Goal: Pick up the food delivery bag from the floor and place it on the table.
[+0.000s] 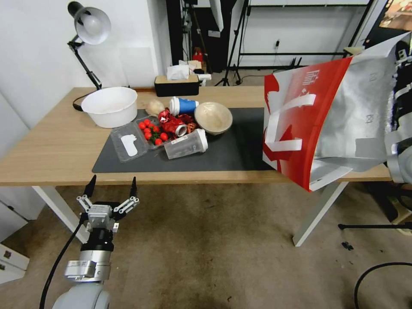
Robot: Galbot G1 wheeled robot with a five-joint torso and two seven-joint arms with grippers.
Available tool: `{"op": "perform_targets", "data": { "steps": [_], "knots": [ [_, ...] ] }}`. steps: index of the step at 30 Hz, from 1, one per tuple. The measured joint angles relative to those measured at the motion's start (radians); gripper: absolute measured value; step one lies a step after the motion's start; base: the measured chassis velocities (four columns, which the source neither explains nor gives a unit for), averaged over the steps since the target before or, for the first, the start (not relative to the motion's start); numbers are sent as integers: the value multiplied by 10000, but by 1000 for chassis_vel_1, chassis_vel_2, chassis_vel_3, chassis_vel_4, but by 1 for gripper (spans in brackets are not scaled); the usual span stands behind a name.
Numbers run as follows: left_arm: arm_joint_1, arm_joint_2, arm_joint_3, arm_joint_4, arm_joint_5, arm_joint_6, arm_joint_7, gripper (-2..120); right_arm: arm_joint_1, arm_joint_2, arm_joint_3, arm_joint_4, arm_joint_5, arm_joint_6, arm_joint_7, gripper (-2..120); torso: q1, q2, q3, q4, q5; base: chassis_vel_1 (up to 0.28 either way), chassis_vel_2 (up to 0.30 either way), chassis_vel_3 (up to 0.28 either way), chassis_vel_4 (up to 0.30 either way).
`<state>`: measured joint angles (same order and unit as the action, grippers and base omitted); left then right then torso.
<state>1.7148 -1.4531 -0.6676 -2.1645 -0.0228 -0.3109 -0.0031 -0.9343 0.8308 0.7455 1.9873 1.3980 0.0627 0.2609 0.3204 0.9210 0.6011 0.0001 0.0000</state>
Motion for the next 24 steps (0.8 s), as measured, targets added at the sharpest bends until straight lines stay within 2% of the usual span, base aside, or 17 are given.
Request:
{"op": "perform_targets", "data": {
  "steps": [4,7,9,11,12,14,15,18,19,22,24],
  "knots": [
    [-4,24,-1,17,-12,-27,0,100,-27,23,1,-124,-147,-60,-17,0,0,0,0,0,0,0,0,0,0],
    [-13,36,5,18,-19,-31,3,100,-25,2,2,-252,-251,-85,-145,7,0,0,0,0,1,0,0,0,0],
    [-15,41,16,35,-22,-38,10,100,58,-107,-22,-449,-314,-94,-374,18,-1,0,-1,-1,0,0,0,0,0],
    [-17,42,19,41,-23,-43,11,100,110,-147,-57,-521,-325,-97,-417,22,0,0,0,-1,0,0,0,0,0],
    [-20,43,22,51,-25,-57,12,100,211,-205,-124,-654,-342,-106,-465,28,0,0,-1,0,0,0,0,0,0],
    [-24,44,23,74,-28,-81,12,100,357,-266,-231,-830,-384,-109,-501,34,0,0,0,0,0,0,0,0,0],
    [-24,44,23,74,-28,-81,12,100,357,-266,-231,-830,-384,-109,-501,34,0,0,0,0,0,0,0,0,0],
    [-20,14,26,168,-29,-181,14,100,444,-212,-368,-1056,-565,-109,-794,53,0,0,0,0,-1,0,0,0,0],
    [-20,14,26,168,-29,-181,14,100,444,-212,-368,-1056,-565,-109,-794,53,0,0,0,0,-1,0,0,0,0],
    [-56,16,26,227,-34,-188,13,100,319,-124,-369,-1049,-765,-101,-1024,68,0,0,0,0,0,0,0,0,0],
    [-76,18,29,236,-36,-188,13,100,315,-118,-370,-1039,-802,-108,-983,71,0,0,0,0,1,0,0,0,0]
  ]
}}
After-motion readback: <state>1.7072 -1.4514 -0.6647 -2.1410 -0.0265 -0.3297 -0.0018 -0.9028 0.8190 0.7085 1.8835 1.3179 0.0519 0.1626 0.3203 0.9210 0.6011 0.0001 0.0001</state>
